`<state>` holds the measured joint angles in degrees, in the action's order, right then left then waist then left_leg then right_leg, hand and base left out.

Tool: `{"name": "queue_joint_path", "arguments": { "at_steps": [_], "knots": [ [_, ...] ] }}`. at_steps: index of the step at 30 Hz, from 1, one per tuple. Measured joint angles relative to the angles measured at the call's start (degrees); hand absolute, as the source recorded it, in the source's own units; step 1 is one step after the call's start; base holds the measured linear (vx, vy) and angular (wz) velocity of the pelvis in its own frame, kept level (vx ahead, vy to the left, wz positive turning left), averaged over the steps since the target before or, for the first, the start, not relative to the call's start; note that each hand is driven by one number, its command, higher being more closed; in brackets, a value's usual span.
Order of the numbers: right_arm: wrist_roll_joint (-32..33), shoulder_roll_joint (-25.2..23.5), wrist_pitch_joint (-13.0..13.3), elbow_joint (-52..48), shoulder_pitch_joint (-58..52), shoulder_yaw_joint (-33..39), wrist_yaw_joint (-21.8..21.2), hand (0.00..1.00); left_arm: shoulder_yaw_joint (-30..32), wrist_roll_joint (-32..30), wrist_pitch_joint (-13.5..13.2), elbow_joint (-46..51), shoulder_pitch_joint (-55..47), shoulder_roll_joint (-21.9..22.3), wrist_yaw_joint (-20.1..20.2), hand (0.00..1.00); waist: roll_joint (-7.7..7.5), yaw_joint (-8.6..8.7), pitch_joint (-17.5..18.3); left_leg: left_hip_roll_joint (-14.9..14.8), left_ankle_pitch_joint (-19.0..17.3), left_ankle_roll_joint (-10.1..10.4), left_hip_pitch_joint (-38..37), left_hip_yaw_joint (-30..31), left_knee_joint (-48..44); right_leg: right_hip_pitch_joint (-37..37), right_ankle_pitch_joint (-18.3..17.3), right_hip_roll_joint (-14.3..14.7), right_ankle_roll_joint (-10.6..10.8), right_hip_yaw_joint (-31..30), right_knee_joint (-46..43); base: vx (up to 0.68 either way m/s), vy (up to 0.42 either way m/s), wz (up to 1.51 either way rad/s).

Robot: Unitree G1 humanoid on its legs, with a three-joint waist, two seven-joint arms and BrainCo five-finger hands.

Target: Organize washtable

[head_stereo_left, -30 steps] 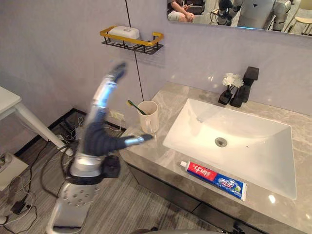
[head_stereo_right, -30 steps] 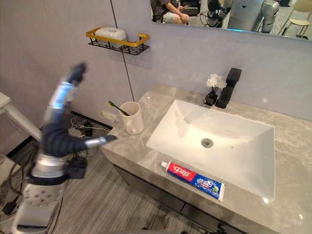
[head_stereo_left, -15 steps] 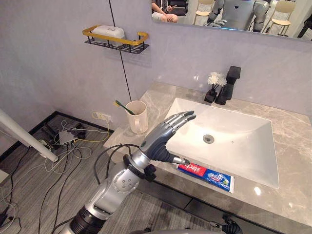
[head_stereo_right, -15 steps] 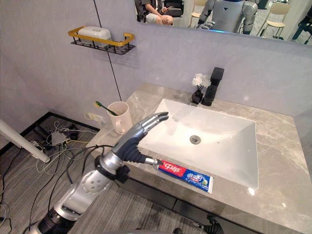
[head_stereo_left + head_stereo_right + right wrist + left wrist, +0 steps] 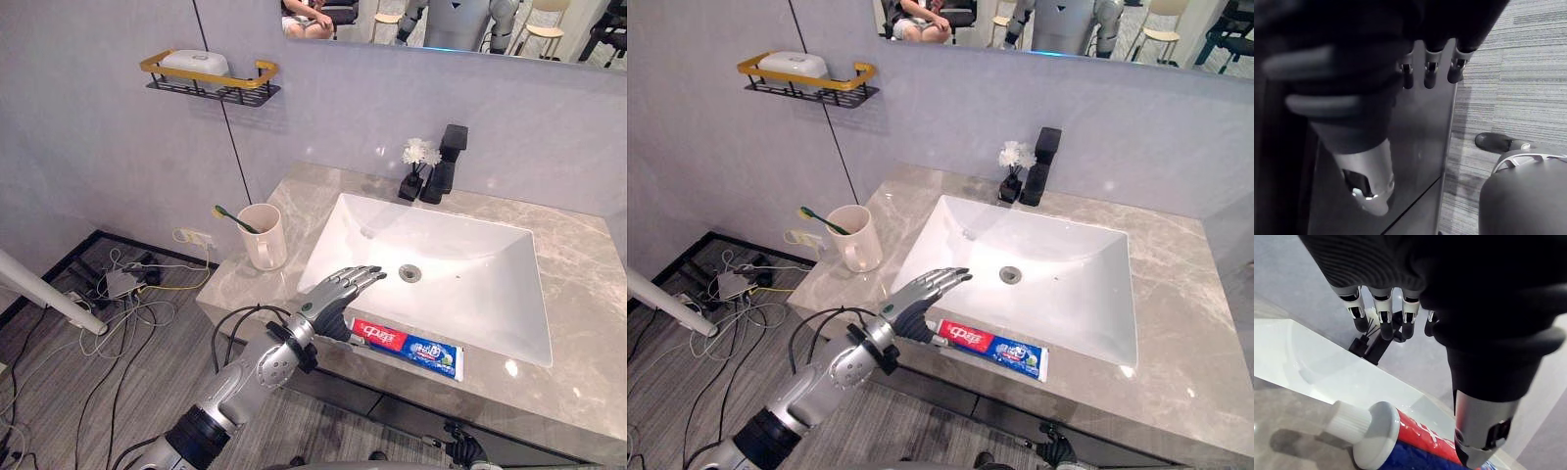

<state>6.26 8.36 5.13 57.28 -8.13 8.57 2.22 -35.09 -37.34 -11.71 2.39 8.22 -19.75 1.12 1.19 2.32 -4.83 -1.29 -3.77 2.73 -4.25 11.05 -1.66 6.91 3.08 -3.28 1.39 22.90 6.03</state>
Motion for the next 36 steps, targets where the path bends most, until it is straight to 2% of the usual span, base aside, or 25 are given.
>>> {"name": "queue_joint_path", "arguments": {
  "at_steps": [9,24,36],
  "knots": [
    [0.0,0.0,0.0,0.0,0.5,0.0,0.3,0.0,-3.4,-1.9,0.0,-3.2,0.6,1.5,0.0,0.0,0.18,0.23,-0.9,-0.1,0.2,0.3,-0.6,-0.1,0.8,0.2,0.0,0.0,0.0,-0.1,0.0,0.0,0.01,0.0],
    [-0.1,-0.1,0.0,-0.1,2.0,0.0,0.3,0.0,-3.5,-3.0,0.0,-5.2,1.8,1.6,0.0,0.0,0.67,1.61,-1.9,-0.5,0.2,0.3,-1.4,-1.6,1.7,-0.1,0.0,0.2,0.0,-1.5,0.0,0.0,0.019,-0.04],
    [-0.2,-0.4,0.0,-0.1,2.2,0.0,0.3,0.0,-2.9,-1.4,0.2,-5.2,1.8,1.5,0.1,0.0,0.98,1.62,-2.1,-0.7,0.2,0.3,-1.6,-2.3,1.7,-0.1,0.0,0.4,0.0,-2.2,0.0,0.0,0.012,-0.02]
  ]
}}
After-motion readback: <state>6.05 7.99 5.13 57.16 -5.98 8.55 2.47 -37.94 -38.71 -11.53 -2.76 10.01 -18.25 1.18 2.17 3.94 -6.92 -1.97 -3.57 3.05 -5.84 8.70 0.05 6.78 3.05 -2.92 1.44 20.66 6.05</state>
